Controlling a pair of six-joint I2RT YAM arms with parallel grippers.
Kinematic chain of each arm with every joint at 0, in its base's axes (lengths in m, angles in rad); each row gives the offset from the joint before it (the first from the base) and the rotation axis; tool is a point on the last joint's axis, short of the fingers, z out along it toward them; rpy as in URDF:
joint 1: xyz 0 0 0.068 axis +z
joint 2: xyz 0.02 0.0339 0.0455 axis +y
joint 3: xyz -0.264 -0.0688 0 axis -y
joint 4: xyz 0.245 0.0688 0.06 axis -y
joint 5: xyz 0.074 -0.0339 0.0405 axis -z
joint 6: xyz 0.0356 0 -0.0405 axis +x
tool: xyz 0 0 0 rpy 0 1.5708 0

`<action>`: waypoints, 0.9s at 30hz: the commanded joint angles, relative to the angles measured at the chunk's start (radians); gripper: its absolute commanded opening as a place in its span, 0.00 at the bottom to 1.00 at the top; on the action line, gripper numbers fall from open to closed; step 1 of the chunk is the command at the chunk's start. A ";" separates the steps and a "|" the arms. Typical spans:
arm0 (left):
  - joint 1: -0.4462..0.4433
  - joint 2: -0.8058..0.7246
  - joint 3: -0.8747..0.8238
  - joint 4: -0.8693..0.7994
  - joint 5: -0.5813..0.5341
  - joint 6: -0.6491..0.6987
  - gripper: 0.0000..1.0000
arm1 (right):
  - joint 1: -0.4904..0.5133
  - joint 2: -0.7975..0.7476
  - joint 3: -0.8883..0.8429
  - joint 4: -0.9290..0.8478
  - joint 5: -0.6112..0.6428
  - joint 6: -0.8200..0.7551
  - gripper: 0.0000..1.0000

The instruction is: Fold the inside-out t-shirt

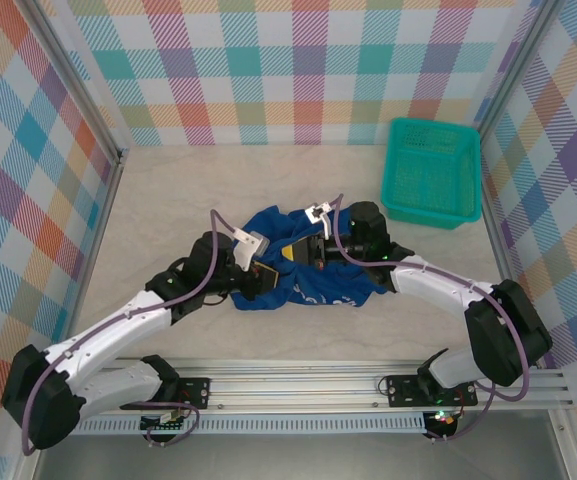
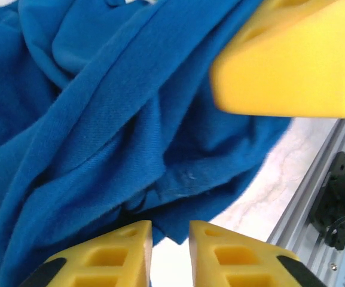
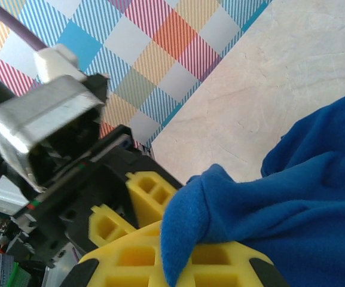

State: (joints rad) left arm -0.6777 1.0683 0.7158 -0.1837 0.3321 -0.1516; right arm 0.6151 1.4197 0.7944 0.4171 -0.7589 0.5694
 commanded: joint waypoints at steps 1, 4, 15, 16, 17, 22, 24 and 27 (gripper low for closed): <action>0.001 0.031 0.033 0.052 0.010 0.028 0.29 | -0.007 -0.019 0.032 0.006 -0.037 0.003 0.00; 0.003 0.067 0.048 0.072 0.017 0.030 0.37 | -0.008 -0.020 0.026 0.004 -0.037 0.002 0.00; 0.004 0.075 0.066 0.166 0.075 0.027 0.21 | -0.015 -0.030 0.019 -0.033 -0.021 -0.026 0.00; 0.004 0.070 0.067 0.166 0.093 0.027 0.18 | -0.016 -0.033 0.020 -0.042 -0.014 -0.030 0.00; 0.005 0.064 0.070 0.162 0.105 0.027 0.14 | -0.019 -0.034 0.023 -0.056 -0.006 -0.036 0.00; 0.004 0.001 0.069 0.105 0.131 0.024 0.00 | -0.020 -0.044 0.075 -0.219 0.114 -0.096 0.00; 0.004 -0.022 0.071 0.099 0.181 0.011 0.00 | -0.020 -0.048 0.115 -0.332 0.227 -0.122 0.00; 0.003 -0.033 0.085 0.136 0.253 -0.073 0.00 | -0.014 -0.050 0.188 -0.538 0.426 -0.174 0.16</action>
State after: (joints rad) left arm -0.6758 1.0611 0.7578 -0.0776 0.4782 -0.1631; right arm 0.6029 1.4025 0.9096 0.0937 -0.5568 0.4797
